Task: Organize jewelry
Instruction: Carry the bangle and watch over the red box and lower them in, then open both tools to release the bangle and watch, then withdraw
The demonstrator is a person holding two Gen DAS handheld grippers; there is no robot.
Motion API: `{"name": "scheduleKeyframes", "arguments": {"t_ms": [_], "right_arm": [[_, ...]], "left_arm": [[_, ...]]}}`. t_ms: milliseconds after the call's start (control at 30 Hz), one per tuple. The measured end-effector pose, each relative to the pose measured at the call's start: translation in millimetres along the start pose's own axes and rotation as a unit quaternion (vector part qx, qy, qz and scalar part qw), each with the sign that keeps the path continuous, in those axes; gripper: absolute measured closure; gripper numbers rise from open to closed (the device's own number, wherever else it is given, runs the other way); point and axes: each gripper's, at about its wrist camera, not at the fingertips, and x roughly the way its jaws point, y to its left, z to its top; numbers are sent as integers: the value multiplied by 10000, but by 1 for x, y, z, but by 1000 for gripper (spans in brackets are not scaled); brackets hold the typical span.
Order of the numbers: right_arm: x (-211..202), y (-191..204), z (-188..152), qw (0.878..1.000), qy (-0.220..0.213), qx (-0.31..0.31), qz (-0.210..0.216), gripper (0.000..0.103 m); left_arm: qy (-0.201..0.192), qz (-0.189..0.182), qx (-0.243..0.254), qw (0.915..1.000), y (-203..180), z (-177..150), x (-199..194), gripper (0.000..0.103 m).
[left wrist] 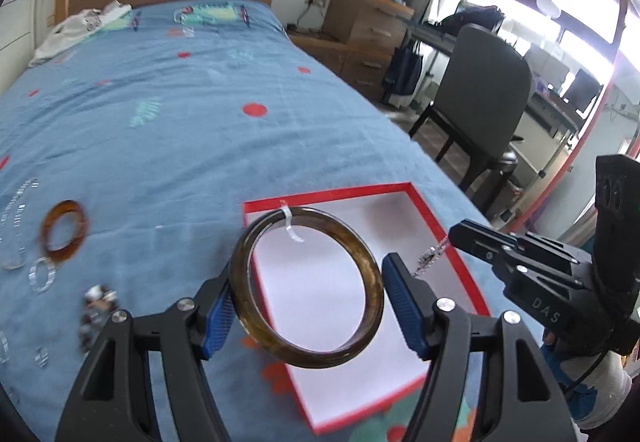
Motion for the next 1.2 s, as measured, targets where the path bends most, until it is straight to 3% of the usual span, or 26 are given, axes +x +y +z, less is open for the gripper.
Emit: {"name": "scheduleKeyframes", "arguments": {"t_ms": [300,467,533,833,1067,1200], "right_arm": [[56,-40,8,9988,434,-184,125,94],[77,-54,8,9969,664,-277,325,94],[80,-55,7,9966,655,-309,384,94],[89,-50,5,9937,593,-379,868,93],[94,-20,-8,9886,663,-343,1308,96],[93,0,-15,9893,635,-413,1245,96]], "left_arm": [[565,36,139,9983,2,9,86,37],[753,6,237,9969,3,6,107,37],[824,150,332,9959,1,1,114,37],[729,473,259,9959,6,-10,104,37],[694,609,365,9951,27,-25,84,37],[691,618,311,9952,37,-31,72,37]]}}
